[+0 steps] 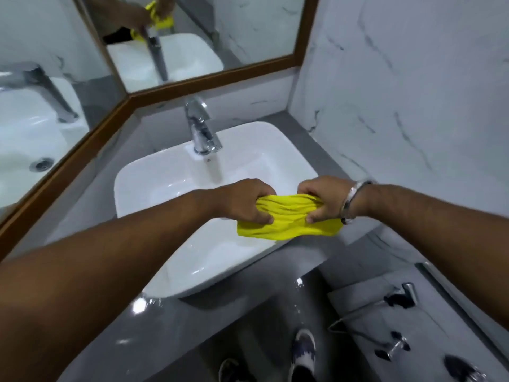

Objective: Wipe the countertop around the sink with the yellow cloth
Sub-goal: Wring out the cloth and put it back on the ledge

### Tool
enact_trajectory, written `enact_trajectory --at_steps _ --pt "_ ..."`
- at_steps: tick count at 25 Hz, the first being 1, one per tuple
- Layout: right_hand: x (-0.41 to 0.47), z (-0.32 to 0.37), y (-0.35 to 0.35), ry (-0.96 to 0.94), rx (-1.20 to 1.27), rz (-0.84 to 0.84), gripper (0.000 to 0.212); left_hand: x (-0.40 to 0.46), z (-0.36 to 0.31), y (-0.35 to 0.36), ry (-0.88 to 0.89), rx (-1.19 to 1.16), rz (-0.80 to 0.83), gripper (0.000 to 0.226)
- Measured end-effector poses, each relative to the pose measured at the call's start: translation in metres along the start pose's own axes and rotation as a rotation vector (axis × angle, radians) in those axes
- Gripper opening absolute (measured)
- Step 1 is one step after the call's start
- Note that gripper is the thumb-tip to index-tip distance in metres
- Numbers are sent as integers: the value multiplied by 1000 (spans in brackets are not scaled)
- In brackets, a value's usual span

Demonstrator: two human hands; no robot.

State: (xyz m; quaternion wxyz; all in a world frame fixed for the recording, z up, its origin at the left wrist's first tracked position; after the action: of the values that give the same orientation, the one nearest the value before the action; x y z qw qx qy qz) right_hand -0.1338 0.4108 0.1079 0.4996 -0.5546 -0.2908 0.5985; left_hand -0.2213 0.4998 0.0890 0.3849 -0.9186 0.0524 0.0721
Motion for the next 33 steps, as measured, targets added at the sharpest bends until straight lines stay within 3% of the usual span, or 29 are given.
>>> enact_trajectory --at_steps 2,5,7,11,16,19,25,31,33 --pt "-39 -28 2 106 19 -24 45 29 -39 4 97 215 7 25" --pt "-91 -57 5 199 14 -41 44 69 -92 21 125 229 83 63" --pt "-130 -77 8 241 20 -62 40 96 -131 50 186 377 195 77" --pt "-231 -117 31 285 97 -120 30 142 -214 142 308 498 481 64" --pt "-393 -177 95 529 217 -158 38 179 -317 249 335 311 588 27" --pt "-466 -210 136 665 327 -175 44 196 -366 298 444 354 561 30" --pt "-520 -273 204 823 376 -115 33 254 -403 351 514 510 508 32" --pt "-512 -331 210 1042 81 -340 19 323 -395 353 472 802 142 31" --pt "-488 -337 247 1062 53 -188 31 320 -373 369 519 922 98 26"
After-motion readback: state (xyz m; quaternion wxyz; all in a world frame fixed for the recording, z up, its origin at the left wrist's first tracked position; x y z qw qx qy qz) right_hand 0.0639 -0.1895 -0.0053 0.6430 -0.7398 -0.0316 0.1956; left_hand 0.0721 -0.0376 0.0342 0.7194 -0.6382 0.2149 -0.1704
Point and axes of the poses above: each hand's wrist, its own x-axis towards the middle knuckle, its own y-axis out of the palm, z = x × y, the point moved 8 cm from there along x, towards the middle knuckle, and after that the axes turned 4 degrees about -x, right-handed, at the moved point
